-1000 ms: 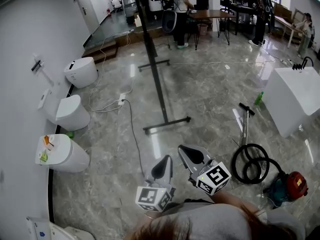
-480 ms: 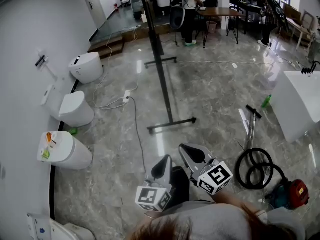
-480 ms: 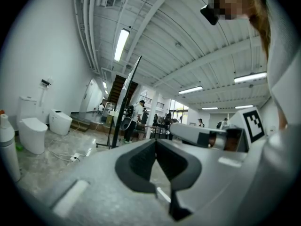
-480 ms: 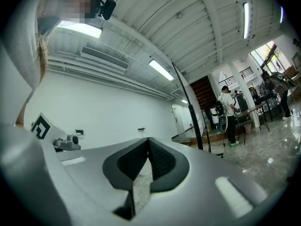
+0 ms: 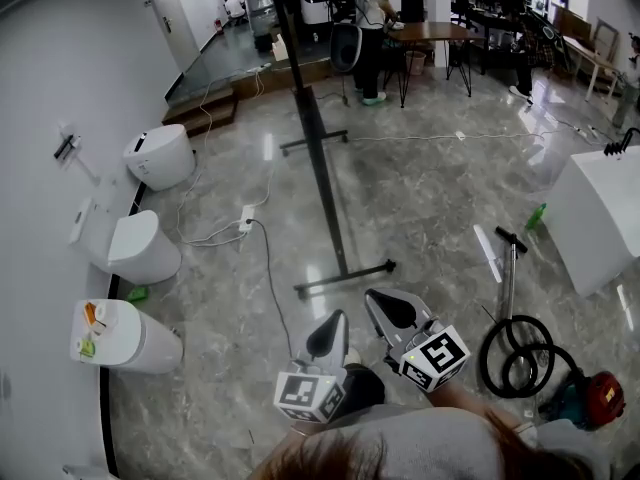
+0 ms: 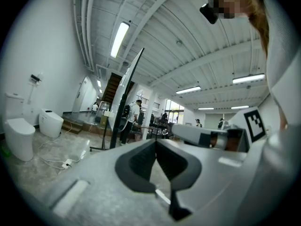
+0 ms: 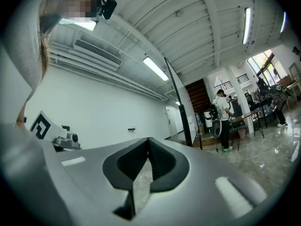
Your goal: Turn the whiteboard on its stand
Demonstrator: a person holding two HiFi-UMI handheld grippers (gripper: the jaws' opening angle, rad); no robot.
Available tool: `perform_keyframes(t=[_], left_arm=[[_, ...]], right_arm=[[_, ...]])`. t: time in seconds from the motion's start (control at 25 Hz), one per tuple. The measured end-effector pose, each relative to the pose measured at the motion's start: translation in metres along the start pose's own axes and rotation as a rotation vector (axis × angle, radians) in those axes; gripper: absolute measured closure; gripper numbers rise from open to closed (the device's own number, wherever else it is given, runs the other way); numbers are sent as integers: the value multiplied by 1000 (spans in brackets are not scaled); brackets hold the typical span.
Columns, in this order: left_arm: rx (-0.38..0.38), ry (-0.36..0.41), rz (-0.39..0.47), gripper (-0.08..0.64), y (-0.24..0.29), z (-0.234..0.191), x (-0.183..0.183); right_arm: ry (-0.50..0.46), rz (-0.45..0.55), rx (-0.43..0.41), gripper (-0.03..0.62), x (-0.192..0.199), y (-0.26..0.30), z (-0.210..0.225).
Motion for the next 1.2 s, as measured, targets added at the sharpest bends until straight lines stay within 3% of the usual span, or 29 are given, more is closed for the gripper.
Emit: perform_keyframes(t=[0.4, 0.64, 0.96, 1.2], left_arm=[[42, 83, -17, 565, 97, -92, -52], [43, 71, -31, 565, 137, -141, -68], [68, 61, -37, 565, 170, -155, -72], [14, 57, -7, 565, 177, -167, -80]], right_arm=[[-24, -1, 42, 588, 6, 123, 73], [-5, -15, 66, 588, 15, 178, 101], [-25, -34, 88, 588, 17, 199, 128], [-32, -46, 86, 595, 17, 220, 145]])
Point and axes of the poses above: the fingertips, and each gripper's own axes: y forward along the fingers, z to its right, x out of its underside, the point moved 8 cm from there along -y, backward along the fingers, and after that the axes turned 9 degrees about -y, right-handed, at the moved point
